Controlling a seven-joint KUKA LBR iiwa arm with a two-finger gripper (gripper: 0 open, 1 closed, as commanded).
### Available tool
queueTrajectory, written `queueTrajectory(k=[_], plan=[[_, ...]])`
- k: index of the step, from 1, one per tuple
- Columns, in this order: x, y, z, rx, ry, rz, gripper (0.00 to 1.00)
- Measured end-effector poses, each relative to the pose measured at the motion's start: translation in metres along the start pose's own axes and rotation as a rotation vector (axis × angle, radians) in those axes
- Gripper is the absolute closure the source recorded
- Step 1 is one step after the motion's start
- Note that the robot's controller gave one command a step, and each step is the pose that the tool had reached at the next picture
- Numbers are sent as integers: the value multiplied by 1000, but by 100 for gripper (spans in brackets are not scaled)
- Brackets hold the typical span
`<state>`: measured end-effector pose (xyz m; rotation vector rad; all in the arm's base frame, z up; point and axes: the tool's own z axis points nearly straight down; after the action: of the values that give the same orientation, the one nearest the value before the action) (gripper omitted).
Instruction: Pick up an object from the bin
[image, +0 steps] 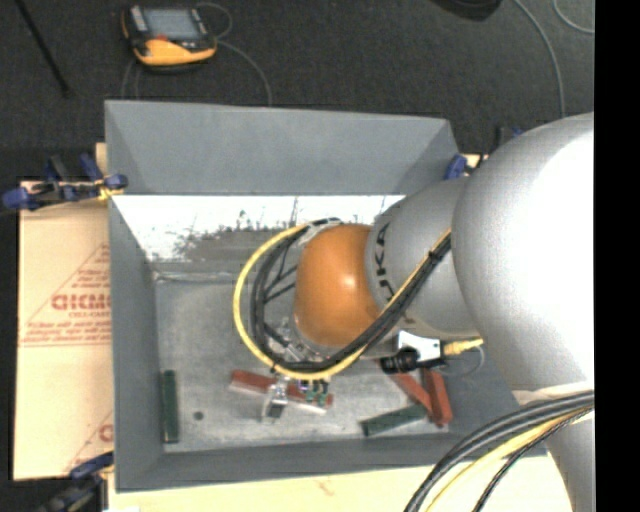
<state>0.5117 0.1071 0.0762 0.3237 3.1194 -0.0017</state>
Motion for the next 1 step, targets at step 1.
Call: queueTrajectory(k=[1], plan=[[9,7,-2,-1,13,-20,100]])
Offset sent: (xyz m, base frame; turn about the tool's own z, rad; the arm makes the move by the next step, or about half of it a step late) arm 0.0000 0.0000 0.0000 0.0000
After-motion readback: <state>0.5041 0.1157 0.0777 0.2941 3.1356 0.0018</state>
